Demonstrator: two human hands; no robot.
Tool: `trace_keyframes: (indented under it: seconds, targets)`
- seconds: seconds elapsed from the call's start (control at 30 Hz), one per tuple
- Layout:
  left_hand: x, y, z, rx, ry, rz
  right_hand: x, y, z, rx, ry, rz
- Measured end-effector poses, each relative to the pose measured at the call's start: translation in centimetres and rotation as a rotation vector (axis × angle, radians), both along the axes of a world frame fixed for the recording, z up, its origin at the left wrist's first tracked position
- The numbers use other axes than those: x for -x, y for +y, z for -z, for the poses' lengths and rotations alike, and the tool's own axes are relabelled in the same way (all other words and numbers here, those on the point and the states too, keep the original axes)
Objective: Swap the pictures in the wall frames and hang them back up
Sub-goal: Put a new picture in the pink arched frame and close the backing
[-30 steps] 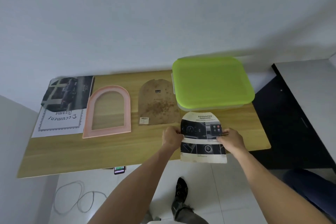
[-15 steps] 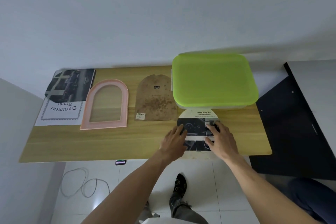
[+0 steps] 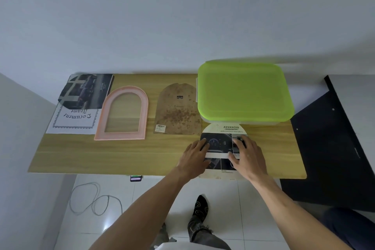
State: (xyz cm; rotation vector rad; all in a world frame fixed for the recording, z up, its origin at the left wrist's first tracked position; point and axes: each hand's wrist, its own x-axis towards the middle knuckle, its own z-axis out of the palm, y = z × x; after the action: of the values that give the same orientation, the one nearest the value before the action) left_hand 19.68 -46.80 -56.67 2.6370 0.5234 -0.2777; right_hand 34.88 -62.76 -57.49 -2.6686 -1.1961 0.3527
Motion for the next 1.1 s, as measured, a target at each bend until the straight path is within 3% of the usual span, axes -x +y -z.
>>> trace_keyframes:
  seconds: [0.23, 0.57, 0.93, 1.1]
  targets:
    - [3.1, 4.5, -2.0, -0.017, -0.071, -0.176, 2.1, 5.7, -2.9, -0.113, 0.091, -0.119]
    - [11.7, 17.9, -5.3, -0.079, -0.082, -0.465, 8.2, 20.8, -7.0, -0.124, 0.178, -0.264]
    - [22.9, 35.4, -4.1, -0.09, -0.036, -0.689, 18.2, 39.0, -6.5, -0.06, 0.176, -0.387]
    - [25.6, 41.6, -2.7, -0.096, 0.022, -0.676, 22.6, 46.0, -5.0, -0.005, 0.157, -0.429]
